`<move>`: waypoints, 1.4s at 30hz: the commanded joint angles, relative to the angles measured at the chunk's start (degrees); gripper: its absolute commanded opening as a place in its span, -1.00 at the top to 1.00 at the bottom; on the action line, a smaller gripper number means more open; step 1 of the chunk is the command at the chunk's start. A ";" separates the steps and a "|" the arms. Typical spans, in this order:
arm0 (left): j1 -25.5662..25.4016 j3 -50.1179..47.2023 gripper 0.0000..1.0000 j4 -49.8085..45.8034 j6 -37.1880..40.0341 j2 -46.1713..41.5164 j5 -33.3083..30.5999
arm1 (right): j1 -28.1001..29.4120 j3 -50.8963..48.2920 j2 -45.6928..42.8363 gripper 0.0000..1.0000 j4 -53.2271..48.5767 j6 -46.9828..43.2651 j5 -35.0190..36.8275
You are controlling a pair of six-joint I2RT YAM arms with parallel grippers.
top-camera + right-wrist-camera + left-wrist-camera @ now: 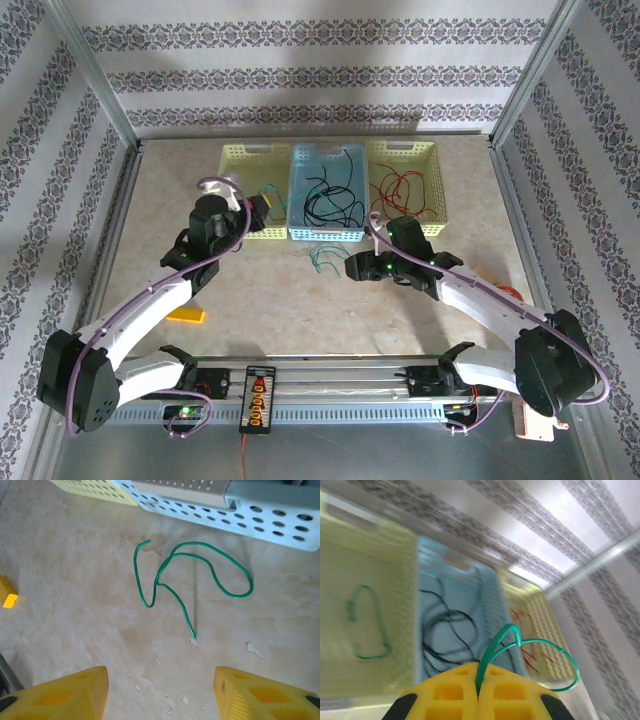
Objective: Untangle the cables
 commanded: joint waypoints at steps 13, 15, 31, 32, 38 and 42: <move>14.70 11.59 0.03 1.10 -7.82 23.48 -2.27 | 0.46 -1.07 -1.46 -0.16 -2.21 0.25 1.91; 13.92 11.88 -0.30 1.80 -6.09 22.80 -3.22 | 1.13 -0.61 -0.70 -0.16 -2.35 0.16 2.24; -12.01 4.35 -0.41 -5.75 7.75 19.02 1.98 | 1.76 2.33 6.35 -0.14 0.46 3.37 3.10; -13.59 4.42 -0.42 -5.87 7.55 20.17 0.48 | 1.51 2.11 6.18 -0.14 0.44 3.50 3.21; -17.09 9.38 -0.39 -9.50 7.11 28.36 -4.32 | 0.61 1.11 4.47 -0.13 -0.48 3.70 3.67; -18.44 13.97 -0.25 -16.30 6.17 32.96 -9.29 | -0.05 0.06 2.84 -0.13 -0.85 3.76 4.02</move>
